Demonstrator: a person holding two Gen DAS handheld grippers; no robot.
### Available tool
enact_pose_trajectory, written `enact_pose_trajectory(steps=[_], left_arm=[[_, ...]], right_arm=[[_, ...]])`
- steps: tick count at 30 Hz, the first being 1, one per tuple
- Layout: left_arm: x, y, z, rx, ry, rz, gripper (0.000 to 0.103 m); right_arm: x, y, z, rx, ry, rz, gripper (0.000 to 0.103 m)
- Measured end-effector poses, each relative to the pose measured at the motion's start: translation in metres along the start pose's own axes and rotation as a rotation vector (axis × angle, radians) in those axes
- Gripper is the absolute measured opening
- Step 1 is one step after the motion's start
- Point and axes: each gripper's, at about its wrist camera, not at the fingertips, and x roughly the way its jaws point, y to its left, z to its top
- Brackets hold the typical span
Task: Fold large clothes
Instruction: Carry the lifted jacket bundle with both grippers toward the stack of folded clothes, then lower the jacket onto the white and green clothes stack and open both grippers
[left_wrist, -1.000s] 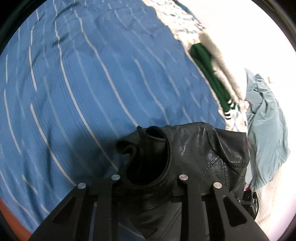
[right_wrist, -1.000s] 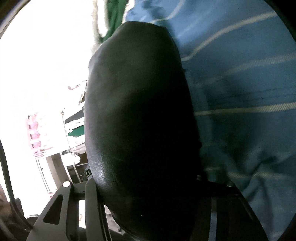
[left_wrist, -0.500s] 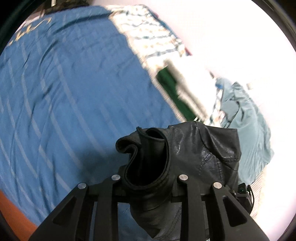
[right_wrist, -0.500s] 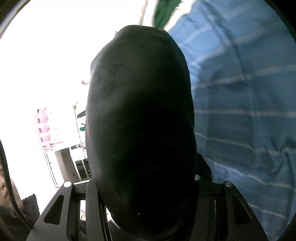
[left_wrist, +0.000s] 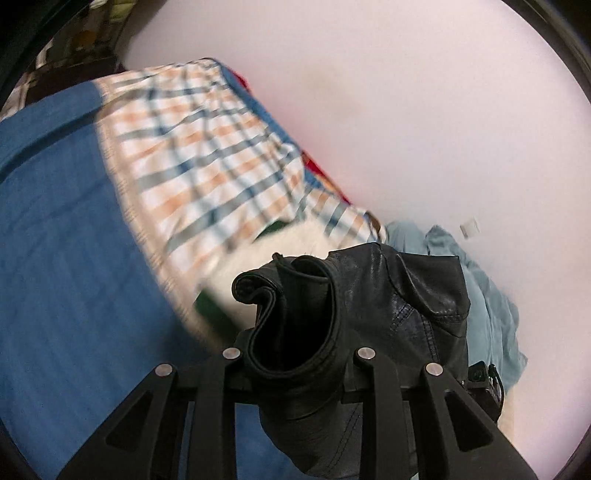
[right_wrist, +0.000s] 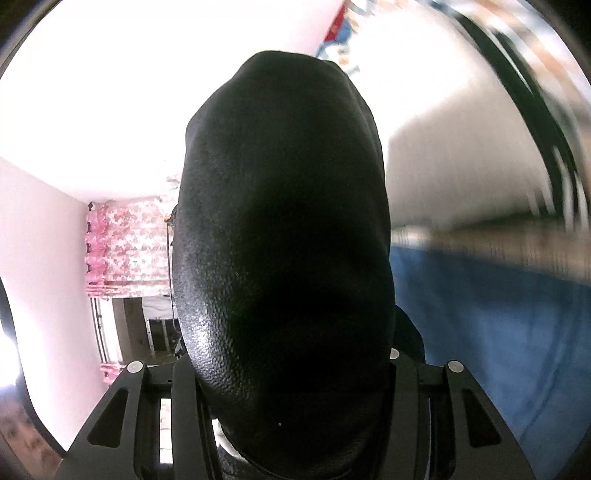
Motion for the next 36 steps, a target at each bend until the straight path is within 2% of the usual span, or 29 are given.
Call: enact_pose_trajectory(steps=[4,8,11,13,18,21,22,23,24,25,26,28,31,32,34,36], left_arm=[[0.062,-0.008,0.036,0.028,-0.003,0.003,0.022],[0.132,0.004,0.049,0.043,0.054,0.066,0.023],[0.175,0.017,0.041,0.078,0.116,0.132,0.023],[0.187,0.022,0.034,0.105,0.13,0.147,0.03],[0.186,0.018,0.029,0.158,0.137,0.188,0.035],[0.186,0.012,0.03,0.22,0.141,0.248,0.042],[0.184,0.009,0.029,0.243,0.143,0.266,0.052],[0.183,0.008,0.029,0.262,0.144,0.289,0.059],[0.182,0.005,0.029,0.282,0.145,0.312,0.077],[0.18,0.003,0.027,0.304,0.145,0.326,0.082],[0.177,-0.002,0.026,0.334,0.135,0.342,0.083],[0.172,-0.013,0.021,0.407,0.116,0.396,0.093],[0.164,-0.03,0.014,0.507,0.091,0.448,0.097],[0.161,-0.034,0.012,0.531,0.086,0.456,0.097],[0.15,-0.048,0.001,0.594,0.075,0.477,0.099],[0.14,-0.056,-0.006,0.633,0.076,0.479,0.1]], right_arm=[[0.018,0.005,0.096,-0.013,0.017,0.004,0.051],[0.032,-0.027,0.175,0.021,0.025,-0.024,0.051],[0.04,-0.064,0.205,0.087,0.028,-0.07,0.051],[0.038,-0.081,0.215,0.086,0.033,-0.107,0.055],[0.034,-0.076,0.215,0.085,0.056,-0.178,0.065],[0.041,-0.066,0.199,0.037,0.061,-0.292,0.074],[0.041,-0.058,0.194,0.019,0.055,-0.334,0.077],[0.041,-0.048,0.188,-0.008,0.04,-0.395,0.079],[0.041,-0.041,0.183,-0.032,0.029,-0.447,0.083],[0.04,-0.033,0.177,-0.058,0.011,-0.513,0.087],[0.038,-0.022,0.168,-0.093,-0.022,-0.61,0.087],[0.038,-0.002,0.152,-0.151,-0.071,-0.757,0.088],[0.036,0.023,0.116,-0.231,-0.157,-0.979,0.092],[0.023,0.011,0.108,-0.238,-0.175,-1.03,0.093],[0.02,0.015,0.092,-0.271,-0.211,-1.147,0.094],[0.012,0.008,0.09,-0.288,-0.229,-1.223,0.094]])
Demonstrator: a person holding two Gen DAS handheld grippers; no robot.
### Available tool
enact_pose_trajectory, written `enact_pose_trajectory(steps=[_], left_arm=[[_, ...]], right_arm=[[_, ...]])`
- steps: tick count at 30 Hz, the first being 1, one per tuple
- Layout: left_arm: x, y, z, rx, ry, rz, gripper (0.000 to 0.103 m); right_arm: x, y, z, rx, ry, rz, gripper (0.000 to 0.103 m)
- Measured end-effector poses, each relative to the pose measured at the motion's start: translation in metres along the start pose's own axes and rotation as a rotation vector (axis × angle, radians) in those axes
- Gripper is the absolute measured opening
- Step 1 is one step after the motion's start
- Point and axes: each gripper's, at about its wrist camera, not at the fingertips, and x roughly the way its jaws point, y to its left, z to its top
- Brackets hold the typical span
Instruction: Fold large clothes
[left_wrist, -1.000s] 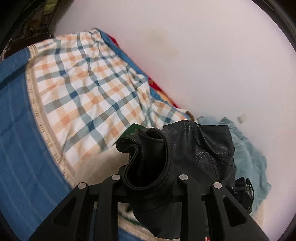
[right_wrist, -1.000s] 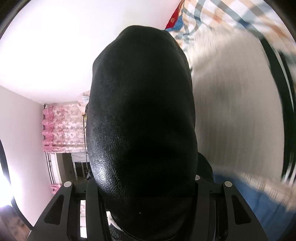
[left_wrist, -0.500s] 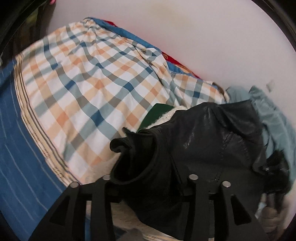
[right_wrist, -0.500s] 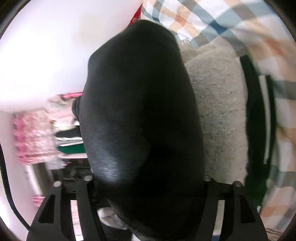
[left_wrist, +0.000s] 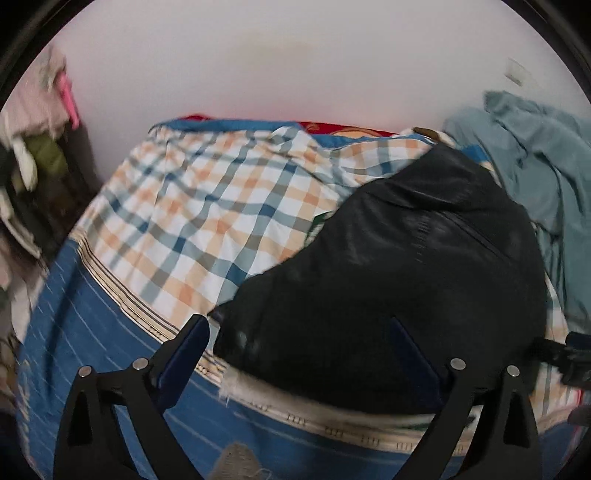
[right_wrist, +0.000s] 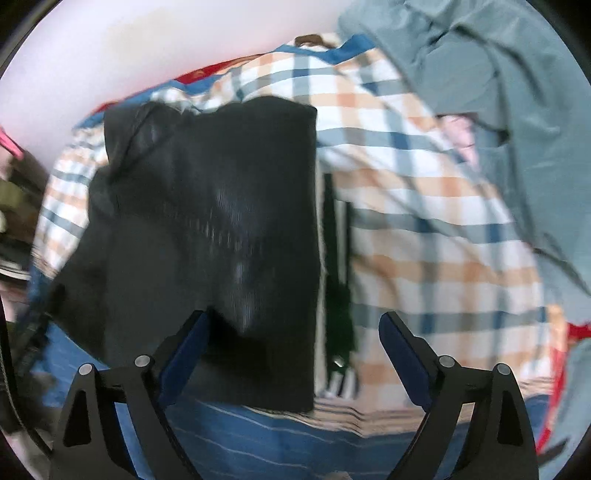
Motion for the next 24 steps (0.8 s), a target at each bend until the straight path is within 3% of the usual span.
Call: enact_pose_trajectory(steps=[2,9,24], left_arm=[[-0.021,-0.004,-0.004,0.033,-0.001,0.0,0.101],[-0.102,0.005,-0.018,0.085,-0.009,0.002,0.101],[-0.34,0.063,-0.059,0.1,-0.098,-0.074,0.101]], right_arm=[[-0.01,0.003,-0.018,-0.013,-0.01,-0.067,0.094],[-0.086,0.027,-0.075,0.021,-0.082,-0.158,0.094],[-0.361,0.071,-0.216,0.061,-0.284,-0.186,0.094]])
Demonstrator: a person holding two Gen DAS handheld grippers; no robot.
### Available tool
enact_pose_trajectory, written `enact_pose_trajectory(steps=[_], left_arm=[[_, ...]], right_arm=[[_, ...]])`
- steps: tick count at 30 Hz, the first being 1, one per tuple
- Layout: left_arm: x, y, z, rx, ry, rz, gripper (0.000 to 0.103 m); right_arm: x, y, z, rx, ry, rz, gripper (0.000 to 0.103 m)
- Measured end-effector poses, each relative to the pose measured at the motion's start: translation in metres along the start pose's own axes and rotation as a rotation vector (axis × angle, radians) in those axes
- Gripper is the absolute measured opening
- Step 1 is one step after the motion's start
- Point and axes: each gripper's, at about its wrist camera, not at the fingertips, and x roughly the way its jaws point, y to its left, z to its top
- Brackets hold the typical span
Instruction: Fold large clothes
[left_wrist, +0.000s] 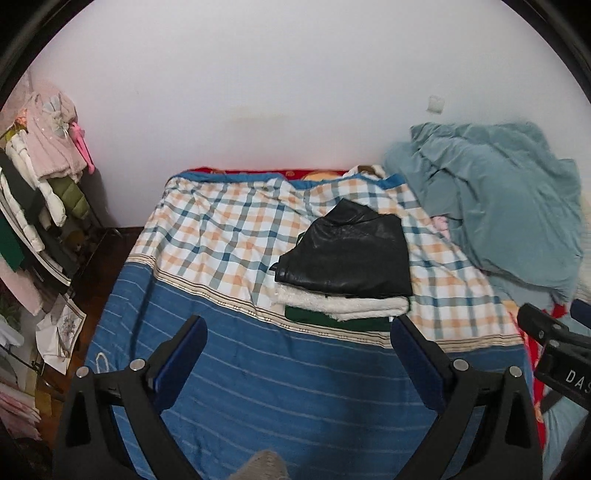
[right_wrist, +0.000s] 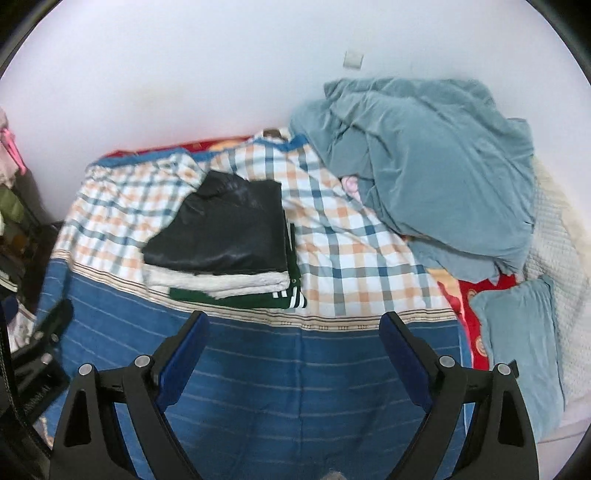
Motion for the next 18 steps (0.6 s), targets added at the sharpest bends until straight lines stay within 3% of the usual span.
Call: enact_pose_trajectory(steps=[5,10,18], left_arm=[[-0.069,0.007,-0.01,0.002,-0.043,-0.005,0.101],[-0.127,0.013,-0.022,-0.002,-0.083,0.007,0.101],[-0.182,0.016,-0.036,-0.029,-0.122,0.007,0.101]], right_arm=[[-0.097,-0.002,-0.024,0.006,-0.069,0.018,0.094],[-0.169,-0.007,-0.046,0.0,-0.126,0.039,0.094],[-0.261,-0.019,-0.083,-0.001,-0.188,0.046,0.094]])
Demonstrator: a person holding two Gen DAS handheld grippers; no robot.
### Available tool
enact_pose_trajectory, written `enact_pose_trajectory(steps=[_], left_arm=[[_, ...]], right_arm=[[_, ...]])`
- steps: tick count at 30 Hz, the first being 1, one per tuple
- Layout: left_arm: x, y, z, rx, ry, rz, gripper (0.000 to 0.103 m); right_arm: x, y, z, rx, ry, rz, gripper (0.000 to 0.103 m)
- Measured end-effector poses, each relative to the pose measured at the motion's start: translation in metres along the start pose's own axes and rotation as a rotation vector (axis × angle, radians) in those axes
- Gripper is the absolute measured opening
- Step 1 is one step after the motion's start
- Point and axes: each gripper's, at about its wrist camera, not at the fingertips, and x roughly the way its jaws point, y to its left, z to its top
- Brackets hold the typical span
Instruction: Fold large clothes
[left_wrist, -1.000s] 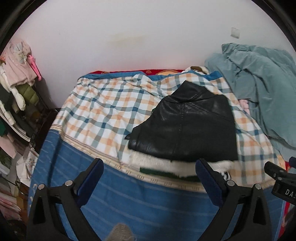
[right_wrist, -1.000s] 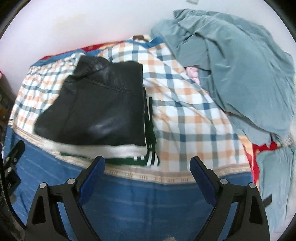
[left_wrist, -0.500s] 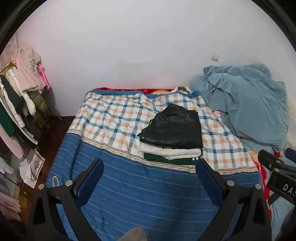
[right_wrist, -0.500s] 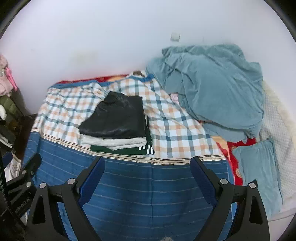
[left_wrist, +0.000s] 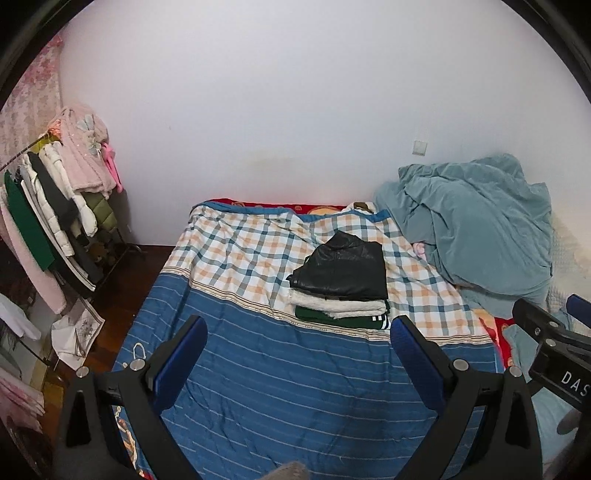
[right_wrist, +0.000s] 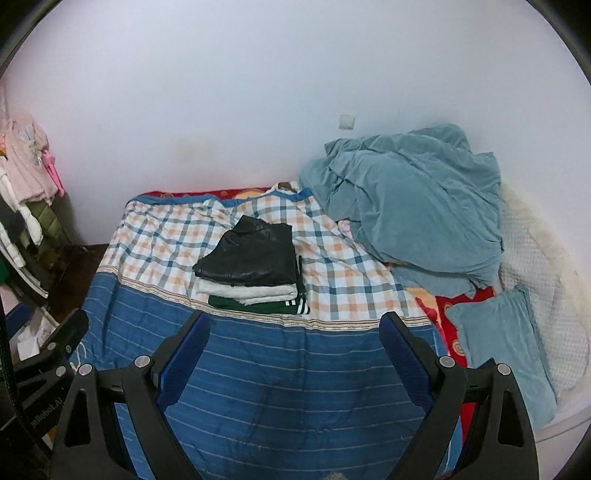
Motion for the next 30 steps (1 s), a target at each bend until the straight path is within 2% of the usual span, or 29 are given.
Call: enact_pose_trajectory(steps=[5,14,21,30], left_arm=[[-0.023,-0.005,-0.004,0.005,-0.028,0.014,0.101],[-0.052,-0.008,-0.013,0.012,-0.084,0.041,0.103],[-0.066,-0.007,-0.015,0.005,-0.111,0.049,0.103],[-0.074,-0.006,-0.02,-0.005,-0.106,0.044,0.103]], right_arm=[[-0.044,-0.008,-0.01,-0.008,-0.035,-0.01,0.095],[-0.089,-0.015,-0.019,-0.021,-0.097,-0.026,0.098],[-0.106,-0.015,-0.02,-0.035,-0.126,-0.01,0.099],[-0.109,-0.017,-0.02,-0.032,-0.132,0.007,0.099]])
